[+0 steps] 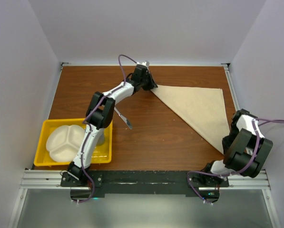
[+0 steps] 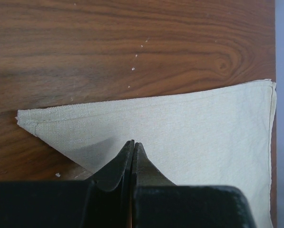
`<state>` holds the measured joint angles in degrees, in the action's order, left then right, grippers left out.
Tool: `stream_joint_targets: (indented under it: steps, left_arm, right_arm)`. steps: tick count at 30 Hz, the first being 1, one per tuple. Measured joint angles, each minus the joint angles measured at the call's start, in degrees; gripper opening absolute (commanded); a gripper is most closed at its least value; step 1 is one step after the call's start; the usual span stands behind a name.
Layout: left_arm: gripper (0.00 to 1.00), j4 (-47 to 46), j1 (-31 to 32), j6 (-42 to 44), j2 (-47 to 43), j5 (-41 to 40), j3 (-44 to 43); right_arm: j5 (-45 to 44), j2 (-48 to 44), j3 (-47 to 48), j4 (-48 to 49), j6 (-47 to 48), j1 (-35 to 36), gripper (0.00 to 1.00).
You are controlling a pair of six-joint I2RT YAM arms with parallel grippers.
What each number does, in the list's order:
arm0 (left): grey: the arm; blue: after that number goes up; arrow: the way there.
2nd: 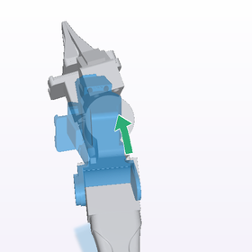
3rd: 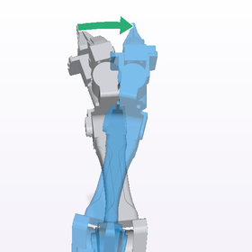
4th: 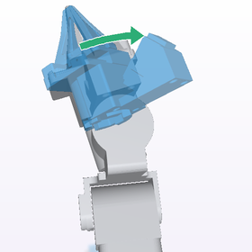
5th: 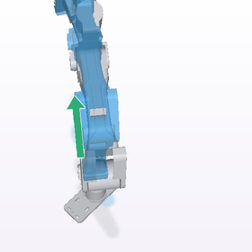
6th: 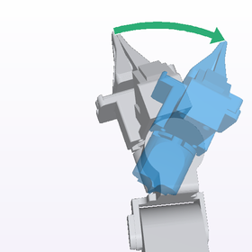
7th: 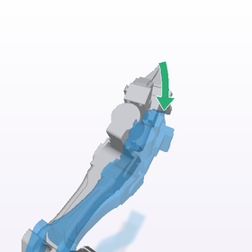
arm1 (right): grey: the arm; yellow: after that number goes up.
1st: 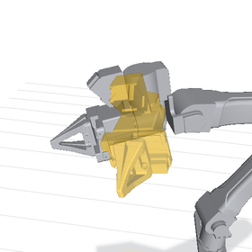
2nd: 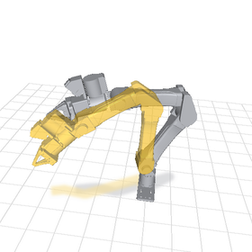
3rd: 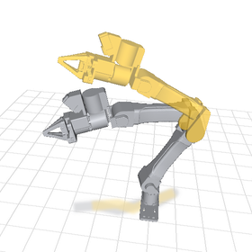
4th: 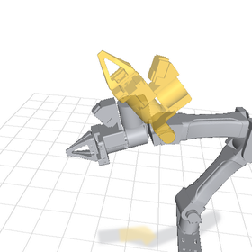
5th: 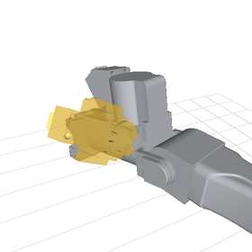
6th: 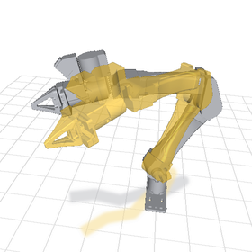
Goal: Fold the napkin, place the utensils inside, and roll it up
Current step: Adjust the napkin at the center of the board.
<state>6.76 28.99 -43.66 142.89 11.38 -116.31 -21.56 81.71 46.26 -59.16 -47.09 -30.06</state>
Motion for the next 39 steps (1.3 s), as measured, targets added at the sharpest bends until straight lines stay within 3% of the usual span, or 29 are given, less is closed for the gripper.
stream_joint_targets:
  steps: [8,19,29,35,39]
  left_arm:
    - [0.0,-0.3,0.0,-1.5,0.0,1.6,-0.3]
    - [0.0,-0.5,-0.1,-3.6,0.0,2.8,-0.6]
    - [0.0,-0.7,-0.1,-3.3,1.4,1.2,-4.7]
    - [0.0,-1.6,-0.3,-3.3,5.0,-0.5,-6.2]
    - [0.0,-1.9,-0.9,-3.7,7.9,-1.2,-7.6]
  right_arm:
    - [-5.1,-0.2,5.3,-1.3,-2.3,0.0,0.11]
    - [-6.3,4.8,-1.3,1.3,-7.3,-0.6,0.12]
    - [-1.8,2.5,0.0,5.0,-1.3,0.5,0.2]
    - [2.1,3.8,10.9,9.2,5.7,9.4,0.22]
    - [3.6,5.2,14.9,12.2,8.0,10.9,0.22]
